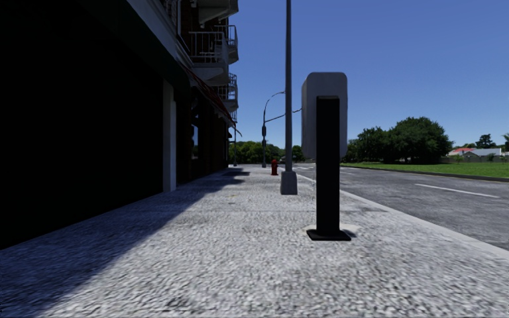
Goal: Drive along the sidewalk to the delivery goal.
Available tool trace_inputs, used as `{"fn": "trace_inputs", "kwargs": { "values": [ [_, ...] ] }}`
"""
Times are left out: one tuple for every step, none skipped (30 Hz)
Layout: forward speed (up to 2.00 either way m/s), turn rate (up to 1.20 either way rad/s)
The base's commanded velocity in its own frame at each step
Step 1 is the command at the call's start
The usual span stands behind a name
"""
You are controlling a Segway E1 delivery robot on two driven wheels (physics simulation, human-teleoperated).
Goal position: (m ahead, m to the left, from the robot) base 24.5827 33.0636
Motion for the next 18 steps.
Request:
{"fn": "trace_inputs", "kwargs": {
  "values": [
    [2.0, 0.0],
    [2.0, 0.0],
    [2.0, 0.0],
    [2.0, 0.0],
    [2.0, 0.0],
    [2.0, 0.0],
    [2.0, 0.0],
    [2.0, 0.0],
    [2.0, 0.0],
    [2.0, 0.0],
    [2.0, 0.0],
    [2.0, 0.0],
    [2.0, 0.0],
    [2.0, 0.0],
    [2.0, 0.0],
    [2.0, 0.0],
    [2.0, 0.0],
    [2.0, 0.0]
  ]
}}
